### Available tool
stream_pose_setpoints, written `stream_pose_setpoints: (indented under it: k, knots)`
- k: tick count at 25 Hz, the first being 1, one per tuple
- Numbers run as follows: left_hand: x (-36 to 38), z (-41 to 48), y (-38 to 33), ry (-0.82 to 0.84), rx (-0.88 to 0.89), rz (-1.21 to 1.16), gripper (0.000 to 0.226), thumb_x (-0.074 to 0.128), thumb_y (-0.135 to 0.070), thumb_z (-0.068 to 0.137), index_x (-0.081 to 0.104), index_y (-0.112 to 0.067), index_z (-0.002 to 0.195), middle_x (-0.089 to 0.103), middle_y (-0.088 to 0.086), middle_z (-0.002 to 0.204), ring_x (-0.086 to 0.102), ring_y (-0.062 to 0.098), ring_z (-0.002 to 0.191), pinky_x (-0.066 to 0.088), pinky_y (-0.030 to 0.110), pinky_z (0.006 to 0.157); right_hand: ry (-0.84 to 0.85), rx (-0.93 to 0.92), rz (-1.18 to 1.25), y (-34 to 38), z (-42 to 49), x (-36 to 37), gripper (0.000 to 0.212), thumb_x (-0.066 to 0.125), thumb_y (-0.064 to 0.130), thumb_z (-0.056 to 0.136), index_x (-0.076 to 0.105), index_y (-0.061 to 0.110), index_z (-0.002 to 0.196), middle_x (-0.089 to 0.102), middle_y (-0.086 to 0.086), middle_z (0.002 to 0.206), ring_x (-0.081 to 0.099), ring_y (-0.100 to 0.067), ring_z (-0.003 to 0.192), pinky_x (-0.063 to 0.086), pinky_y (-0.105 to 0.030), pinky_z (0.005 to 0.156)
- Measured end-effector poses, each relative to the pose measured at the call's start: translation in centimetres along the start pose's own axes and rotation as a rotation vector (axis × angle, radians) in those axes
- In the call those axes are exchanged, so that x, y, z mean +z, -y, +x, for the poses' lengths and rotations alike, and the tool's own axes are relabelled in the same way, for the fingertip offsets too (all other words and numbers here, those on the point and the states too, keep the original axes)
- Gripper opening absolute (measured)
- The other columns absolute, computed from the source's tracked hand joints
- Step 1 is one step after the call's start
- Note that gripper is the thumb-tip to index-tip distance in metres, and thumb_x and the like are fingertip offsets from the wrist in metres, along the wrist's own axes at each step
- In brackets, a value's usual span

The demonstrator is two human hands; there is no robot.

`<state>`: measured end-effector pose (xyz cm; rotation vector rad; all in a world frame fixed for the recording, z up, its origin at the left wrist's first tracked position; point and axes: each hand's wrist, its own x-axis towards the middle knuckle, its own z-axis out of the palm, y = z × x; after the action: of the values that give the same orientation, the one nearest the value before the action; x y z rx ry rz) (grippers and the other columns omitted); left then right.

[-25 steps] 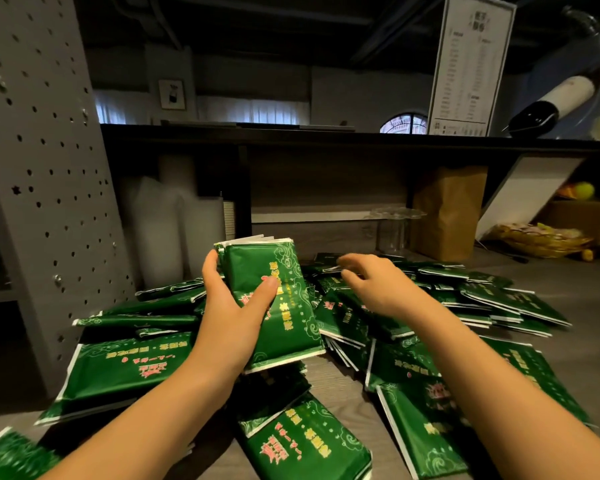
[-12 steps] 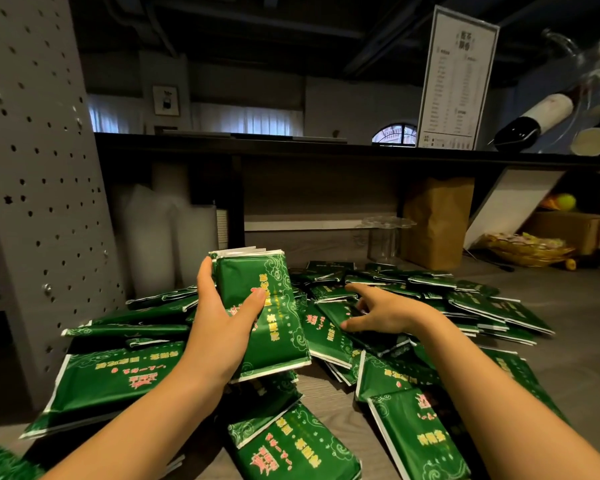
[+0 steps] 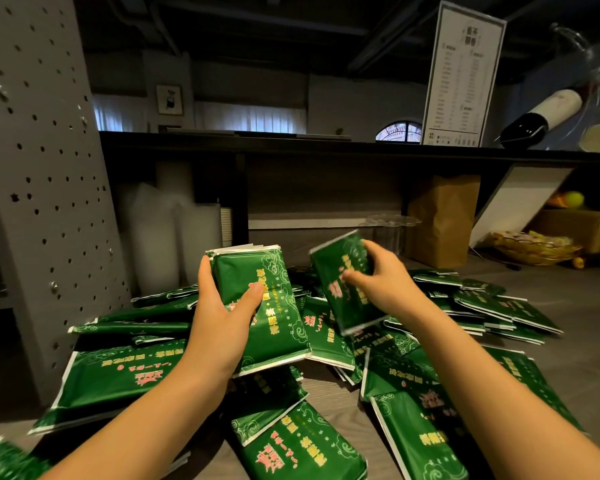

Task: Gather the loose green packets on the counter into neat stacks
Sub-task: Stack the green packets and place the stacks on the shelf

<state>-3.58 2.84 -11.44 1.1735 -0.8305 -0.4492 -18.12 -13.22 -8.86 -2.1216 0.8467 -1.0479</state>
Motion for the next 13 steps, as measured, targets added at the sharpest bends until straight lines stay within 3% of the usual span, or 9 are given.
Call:
stream_pose_setpoints:
  k: [3, 6, 8, 11, 13]
  knots:
    - [-0.2, 0.3, 0.0, -0.012, -0.017, -0.027, 0.068, 0.057, -0.014, 0.091, 0.023, -0.038, 0.145, 0.059, 0.000, 0.126, 0.063, 0.020, 0.105, 0.053, 0.043, 0.088, 0.002, 0.043, 0.514, 2.6, -1.1, -0.3, 0.017, 0.061, 0.010, 0.089, 0.063, 0.013, 0.105, 0.072, -0.005, 0.090, 0.070, -0.013, 0.069, 0.057, -0.027, 0.059]
    - [-0.5, 0.7, 0.3, -0.003, -0.029, -0.052, 0.064, 0.058, -0.018, 0.091, 0.028, -0.044, 0.141, 0.054, 0.000, 0.134, 0.058, 0.023, 0.116, 0.045, 0.051, 0.099, 0.147, 0.024, 0.684, 4.6, -2.7, 0.9, 0.016, 0.058, 0.009, 0.091, 0.064, 0.017, 0.103, 0.074, -0.002, 0.084, 0.070, -0.015, 0.068, 0.057, -0.028, 0.059]
    - [-0.4, 0.7, 0.4, -0.003, -0.024, -0.088, 0.059, 0.054, -0.018, 0.093, 0.030, -0.044, 0.140, 0.055, 0.002, 0.134, 0.058, 0.024, 0.116, 0.045, 0.052, 0.098, 0.197, -0.020, 0.653, 5.2, -3.7, 2.8, 0.018, 0.057, 0.008, 0.091, 0.063, 0.021, 0.102, 0.073, -0.002, 0.091, 0.070, -0.015, 0.075, 0.058, -0.029, 0.066]
    - [0.0, 0.5, 0.5, 0.002, -0.032, -0.149, 0.047, 0.040, -0.024, 0.100, 0.029, -0.044, 0.141, 0.058, 0.002, 0.129, 0.061, 0.024, 0.110, 0.051, 0.050, 0.091, 0.156, -0.142, 0.418, 5.2, -4.5, 5.4, 0.029, 0.059, 0.021, 0.091, 0.054, 0.030, 0.119, 0.059, -0.002, 0.120, 0.061, -0.011, 0.106, 0.050, -0.034, 0.095]
    - [0.0, 0.3, 0.5, 0.013, -0.051, -0.170, 0.044, 0.038, -0.041, 0.099, 0.027, -0.046, 0.141, 0.056, 0.001, 0.131, 0.061, 0.022, 0.111, 0.052, 0.047, 0.088, 0.127, -0.188, 0.338, 5.4, -5.1, 6.2, 0.040, 0.057, 0.024, 0.093, 0.041, 0.043, 0.123, 0.042, 0.007, 0.130, 0.046, 0.004, 0.116, 0.039, -0.022, 0.104]
